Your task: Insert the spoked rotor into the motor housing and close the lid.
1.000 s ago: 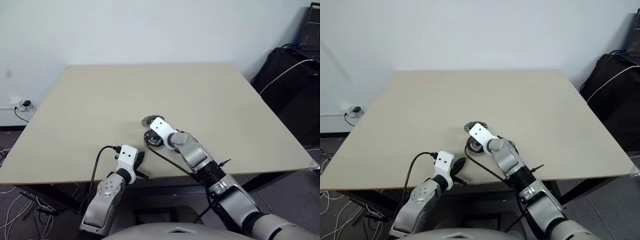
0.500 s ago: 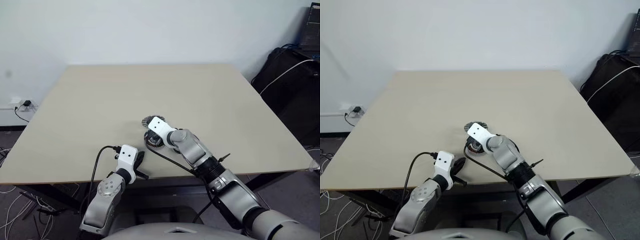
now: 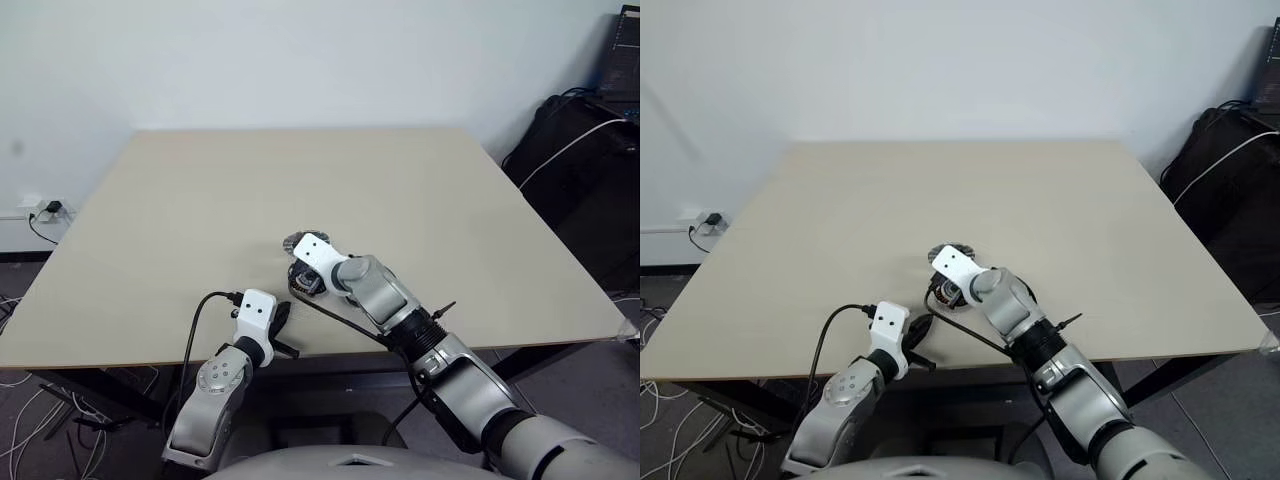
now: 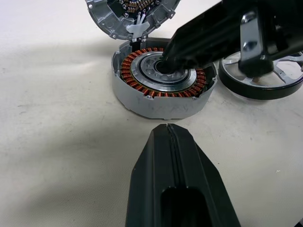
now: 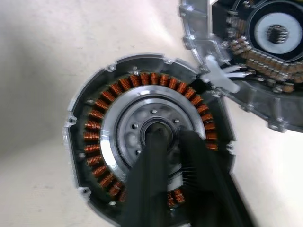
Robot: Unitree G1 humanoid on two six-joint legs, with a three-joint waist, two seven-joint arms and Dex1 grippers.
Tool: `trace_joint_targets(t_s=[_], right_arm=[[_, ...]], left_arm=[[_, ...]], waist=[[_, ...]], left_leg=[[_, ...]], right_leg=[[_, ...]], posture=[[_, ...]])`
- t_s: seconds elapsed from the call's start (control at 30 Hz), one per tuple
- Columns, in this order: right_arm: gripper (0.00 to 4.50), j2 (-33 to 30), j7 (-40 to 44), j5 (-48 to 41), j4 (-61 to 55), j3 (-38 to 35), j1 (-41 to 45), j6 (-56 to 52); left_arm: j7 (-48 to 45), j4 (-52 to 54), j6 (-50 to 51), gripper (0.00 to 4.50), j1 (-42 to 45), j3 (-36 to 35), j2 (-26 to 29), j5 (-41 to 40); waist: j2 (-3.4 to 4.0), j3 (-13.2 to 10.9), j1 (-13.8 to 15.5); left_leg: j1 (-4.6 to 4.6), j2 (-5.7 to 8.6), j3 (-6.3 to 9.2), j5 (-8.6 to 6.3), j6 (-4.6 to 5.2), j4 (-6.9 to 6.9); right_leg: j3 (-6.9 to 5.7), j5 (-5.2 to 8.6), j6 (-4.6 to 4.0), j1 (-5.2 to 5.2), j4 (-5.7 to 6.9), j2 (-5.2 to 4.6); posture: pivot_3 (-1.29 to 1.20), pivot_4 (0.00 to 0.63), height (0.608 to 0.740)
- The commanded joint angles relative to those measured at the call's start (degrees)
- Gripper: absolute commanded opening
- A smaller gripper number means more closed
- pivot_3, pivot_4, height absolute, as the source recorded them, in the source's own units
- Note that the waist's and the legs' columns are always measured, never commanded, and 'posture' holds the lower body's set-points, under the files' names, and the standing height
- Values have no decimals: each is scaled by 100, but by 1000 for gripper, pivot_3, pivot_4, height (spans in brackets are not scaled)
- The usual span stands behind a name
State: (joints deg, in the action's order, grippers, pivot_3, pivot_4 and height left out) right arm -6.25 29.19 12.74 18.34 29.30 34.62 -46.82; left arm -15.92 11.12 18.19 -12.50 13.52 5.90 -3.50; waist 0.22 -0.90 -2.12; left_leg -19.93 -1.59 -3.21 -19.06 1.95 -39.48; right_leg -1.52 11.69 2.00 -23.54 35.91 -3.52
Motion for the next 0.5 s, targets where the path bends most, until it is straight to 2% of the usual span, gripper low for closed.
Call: trace_joint_targets(t_s=[0.03, 0.5], right_arm=[[36, 12, 25, -23, 54, -33, 21, -54], [36, 21, -101, -240, -523, -413, -112, -44]], left_arm=[[19, 38, -152, 0, 60, -6, -43, -25], [-11, 18, -138, 0, 92, -22, -25, -35]], waist=[[0, 0, -3], [1, -1, -1]], left_leg=[[0, 0, 0, 0, 0, 0], [-5, 0, 1, 0, -1, 0]], right_leg=[[0, 0, 0, 0, 0, 0], [0, -1, 1, -6, 0, 0]], posture=[[0, 0, 740], [0, 0, 740]])
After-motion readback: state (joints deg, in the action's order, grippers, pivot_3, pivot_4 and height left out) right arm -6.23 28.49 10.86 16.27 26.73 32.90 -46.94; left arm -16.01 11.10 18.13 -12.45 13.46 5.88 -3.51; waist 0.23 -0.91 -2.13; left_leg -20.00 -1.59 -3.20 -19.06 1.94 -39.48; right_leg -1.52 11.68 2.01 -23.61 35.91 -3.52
